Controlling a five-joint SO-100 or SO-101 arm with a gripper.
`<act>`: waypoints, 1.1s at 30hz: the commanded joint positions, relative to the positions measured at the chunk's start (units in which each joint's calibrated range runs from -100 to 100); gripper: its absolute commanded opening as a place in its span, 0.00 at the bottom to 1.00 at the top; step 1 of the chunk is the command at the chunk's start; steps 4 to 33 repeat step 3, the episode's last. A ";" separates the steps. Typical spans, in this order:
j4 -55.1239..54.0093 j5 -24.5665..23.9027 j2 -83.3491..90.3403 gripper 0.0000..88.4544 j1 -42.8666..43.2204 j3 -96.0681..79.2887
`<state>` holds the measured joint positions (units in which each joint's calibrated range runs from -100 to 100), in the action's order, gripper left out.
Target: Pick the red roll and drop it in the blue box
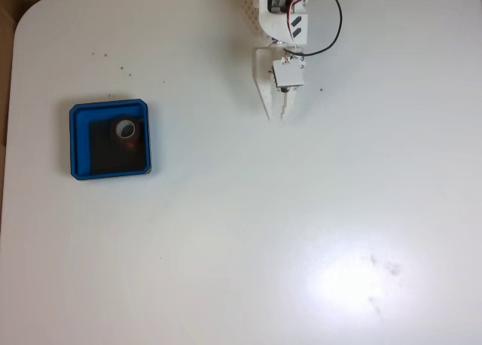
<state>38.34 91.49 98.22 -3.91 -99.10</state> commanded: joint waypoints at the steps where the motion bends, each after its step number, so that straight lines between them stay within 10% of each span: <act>1: -0.80 0.02 0.02 0.09 0.15 -0.72; 33: -0.80 0.02 0.02 0.09 0.15 -0.72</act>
